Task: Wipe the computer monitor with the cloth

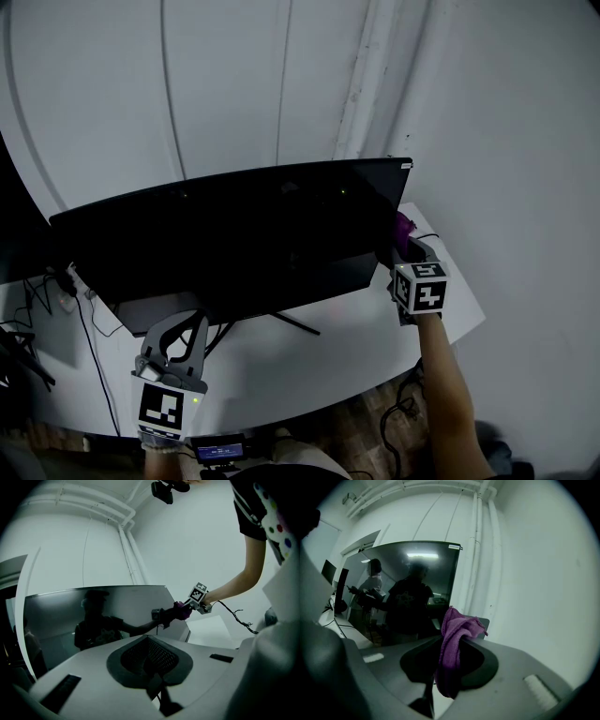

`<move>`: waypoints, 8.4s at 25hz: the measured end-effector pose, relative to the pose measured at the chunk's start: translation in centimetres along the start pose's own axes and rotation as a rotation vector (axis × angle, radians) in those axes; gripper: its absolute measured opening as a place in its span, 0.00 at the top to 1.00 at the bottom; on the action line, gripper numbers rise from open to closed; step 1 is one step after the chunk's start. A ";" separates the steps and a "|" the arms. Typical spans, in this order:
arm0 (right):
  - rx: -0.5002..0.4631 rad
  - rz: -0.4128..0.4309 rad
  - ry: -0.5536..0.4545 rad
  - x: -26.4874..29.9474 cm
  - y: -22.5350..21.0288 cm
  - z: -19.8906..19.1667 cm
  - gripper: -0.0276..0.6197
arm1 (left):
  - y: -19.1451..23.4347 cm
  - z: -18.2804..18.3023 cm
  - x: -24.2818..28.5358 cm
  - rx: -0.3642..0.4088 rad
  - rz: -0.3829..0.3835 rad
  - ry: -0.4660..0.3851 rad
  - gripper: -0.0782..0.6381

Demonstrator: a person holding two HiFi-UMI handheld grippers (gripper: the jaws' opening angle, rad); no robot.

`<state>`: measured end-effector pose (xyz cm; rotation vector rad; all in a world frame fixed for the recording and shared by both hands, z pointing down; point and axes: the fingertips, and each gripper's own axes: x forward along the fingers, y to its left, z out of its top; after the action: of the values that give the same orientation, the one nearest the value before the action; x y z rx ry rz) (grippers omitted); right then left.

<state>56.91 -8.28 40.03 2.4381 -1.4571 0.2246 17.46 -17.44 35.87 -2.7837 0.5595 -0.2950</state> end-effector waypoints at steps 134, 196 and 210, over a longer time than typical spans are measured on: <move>0.745 0.702 0.390 -3.1 50.5 -11.4 0.82 | 12.4 -8.6 -23.6 -0.120 0.448 0.135 0.88; 0.048 1.061 0.319 -6.3 70.1 -5.7 0.82 | 14.5 -11.2 -30.7 -0.150 0.657 0.227 0.88; 0.101 0.995 0.272 -5.2 68.6 -1.9 0.82 | 14.7 -10.4 -30.1 -0.143 0.634 0.197 0.88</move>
<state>-5.84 -33.87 51.86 1.4418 -2.4019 0.7963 -17.43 -20.70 36.71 -2.5415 1.5078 -0.3931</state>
